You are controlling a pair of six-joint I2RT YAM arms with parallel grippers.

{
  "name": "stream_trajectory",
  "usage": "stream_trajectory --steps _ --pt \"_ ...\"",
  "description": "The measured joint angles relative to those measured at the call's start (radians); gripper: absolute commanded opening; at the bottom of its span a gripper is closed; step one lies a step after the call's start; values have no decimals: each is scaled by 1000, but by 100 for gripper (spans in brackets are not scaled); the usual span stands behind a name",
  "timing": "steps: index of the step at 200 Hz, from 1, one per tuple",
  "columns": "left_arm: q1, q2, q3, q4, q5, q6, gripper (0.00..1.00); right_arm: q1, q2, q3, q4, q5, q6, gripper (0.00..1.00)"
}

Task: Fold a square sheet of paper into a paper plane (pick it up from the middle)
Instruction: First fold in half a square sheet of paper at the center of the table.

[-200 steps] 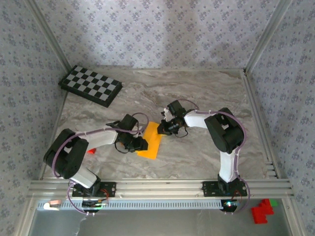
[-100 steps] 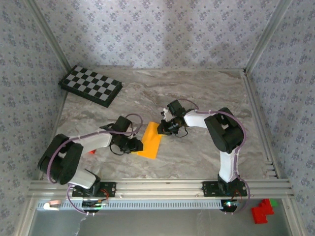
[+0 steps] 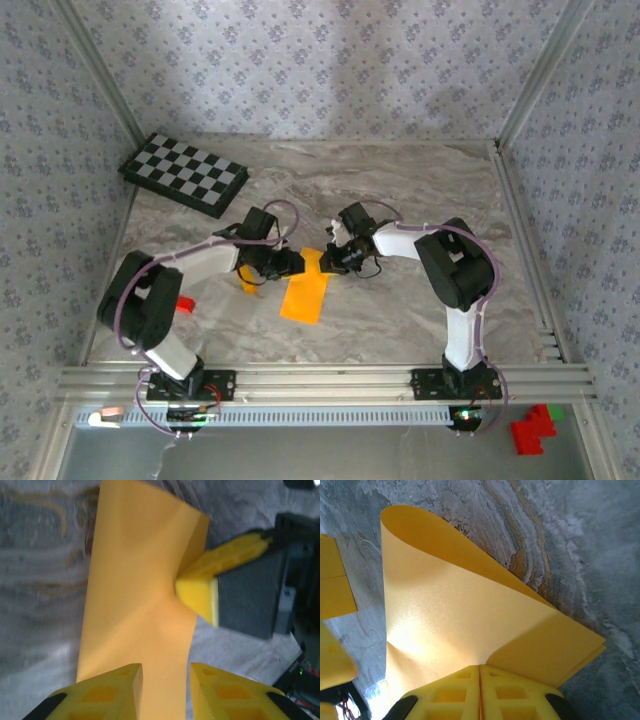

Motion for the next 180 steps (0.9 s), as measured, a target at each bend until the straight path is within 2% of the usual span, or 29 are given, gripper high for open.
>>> stream_trajectory --steps 49,93,129,180 --pt "21 174 85 26 0 25 31 0 0 0 -1 0 -9 10" --pt "55 180 85 26 26 34 32 -2 0 0 -3 0 -20 10" --pt "47 175 90 45 44 24 33 -2 0 -1 -2 0 -27 10" --pt "31 229 195 60 53 24 33 -3 1 2 -4 -2 -27 10"
